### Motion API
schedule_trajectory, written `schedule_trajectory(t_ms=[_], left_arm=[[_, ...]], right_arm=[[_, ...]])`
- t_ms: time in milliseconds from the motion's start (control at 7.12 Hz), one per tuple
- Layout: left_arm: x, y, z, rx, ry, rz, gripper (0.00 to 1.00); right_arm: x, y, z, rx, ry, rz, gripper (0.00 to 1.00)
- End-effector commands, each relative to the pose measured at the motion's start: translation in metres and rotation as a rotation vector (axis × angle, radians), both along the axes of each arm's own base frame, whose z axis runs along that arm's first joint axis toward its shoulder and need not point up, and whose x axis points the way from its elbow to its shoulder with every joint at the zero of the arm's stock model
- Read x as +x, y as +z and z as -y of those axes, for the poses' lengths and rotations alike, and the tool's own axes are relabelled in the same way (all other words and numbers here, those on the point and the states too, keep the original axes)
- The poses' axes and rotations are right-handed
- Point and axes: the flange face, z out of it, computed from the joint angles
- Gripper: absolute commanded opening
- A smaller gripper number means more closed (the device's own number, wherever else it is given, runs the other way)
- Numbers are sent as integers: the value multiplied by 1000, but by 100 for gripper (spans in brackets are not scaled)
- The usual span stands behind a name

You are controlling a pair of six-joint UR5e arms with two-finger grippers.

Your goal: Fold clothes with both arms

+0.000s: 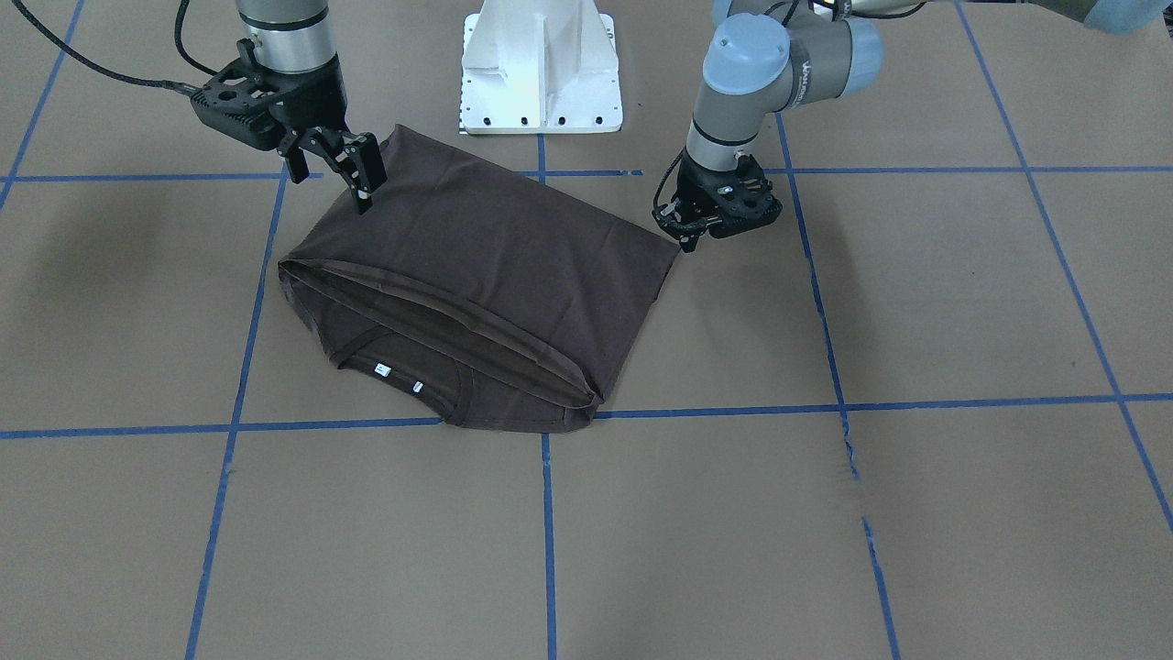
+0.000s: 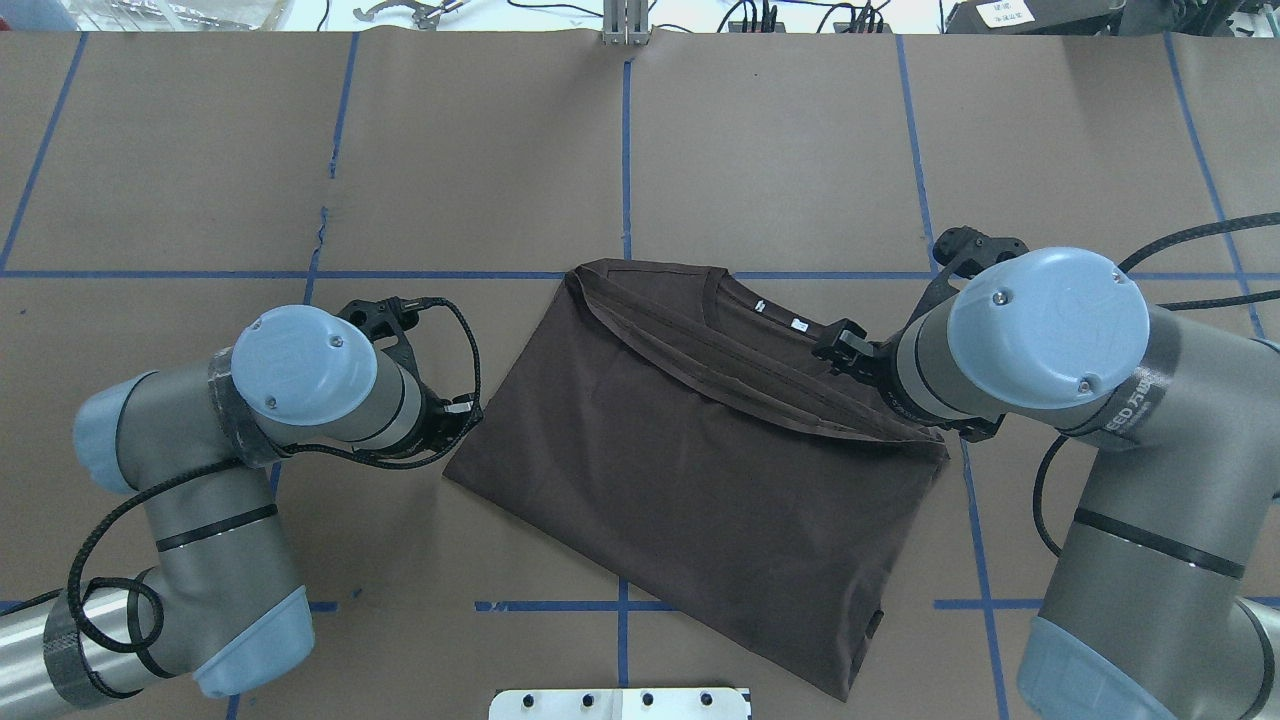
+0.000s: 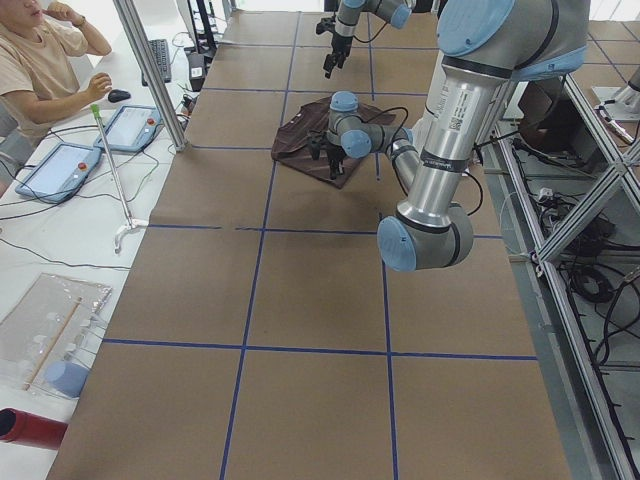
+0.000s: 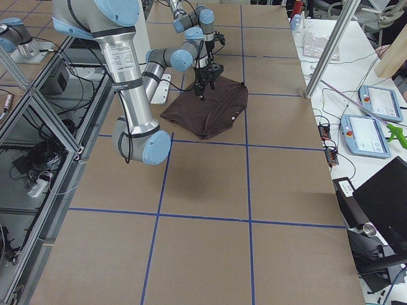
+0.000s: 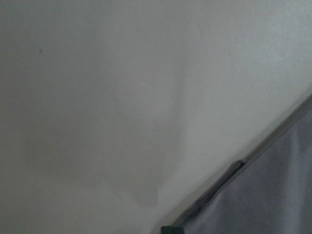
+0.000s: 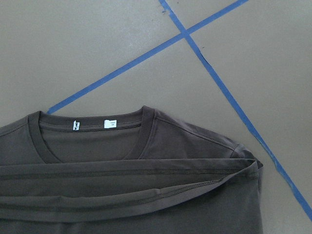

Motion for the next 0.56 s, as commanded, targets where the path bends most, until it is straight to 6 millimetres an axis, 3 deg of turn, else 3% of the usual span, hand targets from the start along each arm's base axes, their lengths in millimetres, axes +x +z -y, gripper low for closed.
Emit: schedule_trajectory(t_ms=[0, 140, 421], left_arm=[[11, -2, -11, -25, 6, -10, 46], [23, 1, -25, -46, 16, -7, 46], [33, 7, -24, -52, 18, 11, 47]], right_arm=[[-2, -1, 0, 7, -5, 4, 100], [-6, -5, 3, 35, 0, 61, 100], [-12, 5, 8, 46, 9, 92, 100]])
